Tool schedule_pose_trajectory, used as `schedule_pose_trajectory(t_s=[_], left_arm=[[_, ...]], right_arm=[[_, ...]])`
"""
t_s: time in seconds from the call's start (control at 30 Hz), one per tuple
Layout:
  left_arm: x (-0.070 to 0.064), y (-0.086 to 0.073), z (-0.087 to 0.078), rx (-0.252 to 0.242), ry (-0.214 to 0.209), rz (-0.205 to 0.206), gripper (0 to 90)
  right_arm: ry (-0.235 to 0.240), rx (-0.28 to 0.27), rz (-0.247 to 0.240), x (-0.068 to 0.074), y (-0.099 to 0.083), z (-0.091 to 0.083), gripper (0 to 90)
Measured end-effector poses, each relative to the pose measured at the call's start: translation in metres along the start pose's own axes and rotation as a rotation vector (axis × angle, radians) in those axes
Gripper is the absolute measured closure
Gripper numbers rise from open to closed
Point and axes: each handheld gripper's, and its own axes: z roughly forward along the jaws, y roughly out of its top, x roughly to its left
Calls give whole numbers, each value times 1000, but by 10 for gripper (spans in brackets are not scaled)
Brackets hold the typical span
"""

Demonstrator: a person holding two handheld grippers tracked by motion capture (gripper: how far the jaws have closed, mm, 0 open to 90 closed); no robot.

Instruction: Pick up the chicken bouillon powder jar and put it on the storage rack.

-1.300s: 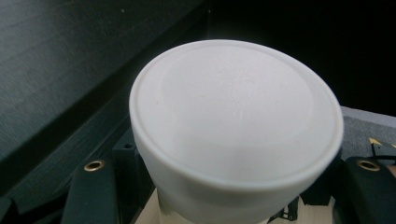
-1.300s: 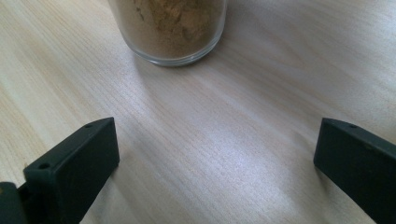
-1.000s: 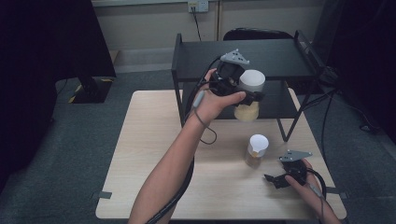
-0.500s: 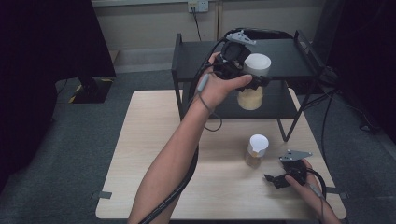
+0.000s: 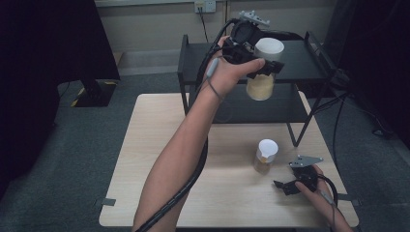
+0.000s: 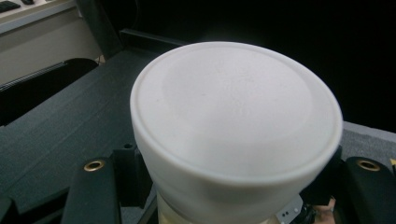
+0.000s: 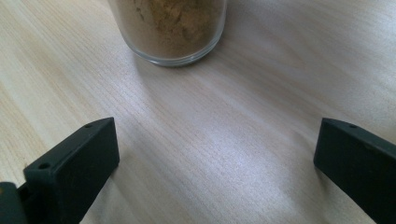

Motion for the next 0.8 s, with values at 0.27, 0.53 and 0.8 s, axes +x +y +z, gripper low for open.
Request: schedule_pose_trajectory(t_s=[0.27, 0.53, 0.8], left_arm=[[6, 15, 4, 11, 20, -13, 350], [16, 25, 13, 24, 45, -34, 350], [29, 27, 21, 25, 75, -67, 350]], right_arm=[[0, 0, 0, 0, 0, 0, 0], [0, 0, 1, 0, 0, 0, 0], [0, 0, 0, 0, 0, 0, 0]])
